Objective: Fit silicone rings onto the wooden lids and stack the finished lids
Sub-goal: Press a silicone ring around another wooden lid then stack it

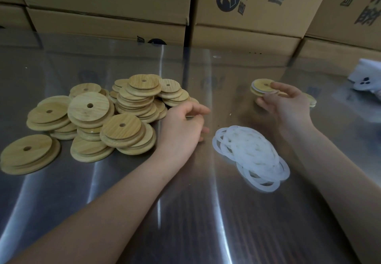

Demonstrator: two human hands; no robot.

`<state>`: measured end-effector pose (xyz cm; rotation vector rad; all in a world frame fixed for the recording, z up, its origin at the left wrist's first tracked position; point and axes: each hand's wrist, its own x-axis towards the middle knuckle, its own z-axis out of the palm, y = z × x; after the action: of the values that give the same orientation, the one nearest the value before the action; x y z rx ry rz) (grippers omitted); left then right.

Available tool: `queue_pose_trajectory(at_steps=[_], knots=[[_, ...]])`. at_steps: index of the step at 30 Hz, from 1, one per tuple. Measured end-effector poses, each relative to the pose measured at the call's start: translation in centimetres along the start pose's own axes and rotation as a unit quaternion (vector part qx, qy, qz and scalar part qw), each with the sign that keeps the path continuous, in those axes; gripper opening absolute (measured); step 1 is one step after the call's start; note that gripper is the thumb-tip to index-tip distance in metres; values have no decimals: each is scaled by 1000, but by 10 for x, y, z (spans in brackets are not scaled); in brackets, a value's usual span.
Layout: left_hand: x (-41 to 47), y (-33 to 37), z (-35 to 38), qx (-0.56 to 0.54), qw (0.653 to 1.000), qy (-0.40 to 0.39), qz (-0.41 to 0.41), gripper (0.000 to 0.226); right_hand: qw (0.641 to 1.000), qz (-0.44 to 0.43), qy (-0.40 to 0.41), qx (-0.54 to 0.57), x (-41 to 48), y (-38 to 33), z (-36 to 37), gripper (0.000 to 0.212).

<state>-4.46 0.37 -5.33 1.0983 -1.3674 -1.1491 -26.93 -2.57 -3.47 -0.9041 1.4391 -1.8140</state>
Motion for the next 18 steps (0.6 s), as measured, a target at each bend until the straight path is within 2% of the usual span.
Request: queue_pose_trajectory(at_steps=[6,11,18], knots=[[-1,0,0,22,1000,-1,4,33,998,-13,61,-26,20,10,-15,34],[-1,0,0,34,999,-3,8,33,990,11,88,-108,32,17,-24,34],[-2,0,1,47,999,-6,9,33,987,27,67,-143,42,18,-30,38]])
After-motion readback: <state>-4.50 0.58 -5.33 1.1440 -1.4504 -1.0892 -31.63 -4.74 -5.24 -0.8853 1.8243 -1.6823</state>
